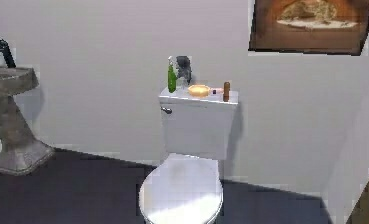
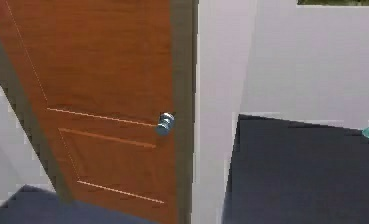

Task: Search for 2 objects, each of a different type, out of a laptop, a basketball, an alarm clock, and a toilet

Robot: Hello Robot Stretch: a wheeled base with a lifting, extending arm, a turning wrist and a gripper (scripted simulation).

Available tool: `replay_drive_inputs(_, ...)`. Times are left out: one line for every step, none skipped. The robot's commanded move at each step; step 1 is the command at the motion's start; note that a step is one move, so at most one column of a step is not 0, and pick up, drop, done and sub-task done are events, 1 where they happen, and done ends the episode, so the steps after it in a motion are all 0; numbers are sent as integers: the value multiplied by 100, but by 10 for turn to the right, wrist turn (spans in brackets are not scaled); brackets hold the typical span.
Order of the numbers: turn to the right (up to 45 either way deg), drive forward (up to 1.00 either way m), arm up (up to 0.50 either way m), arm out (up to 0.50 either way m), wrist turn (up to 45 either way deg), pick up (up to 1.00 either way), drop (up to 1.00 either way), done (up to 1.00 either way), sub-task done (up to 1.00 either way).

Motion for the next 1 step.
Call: replay_drive_inputs(0, 0, 0, 0, 0, 0, 0, 0, 100)
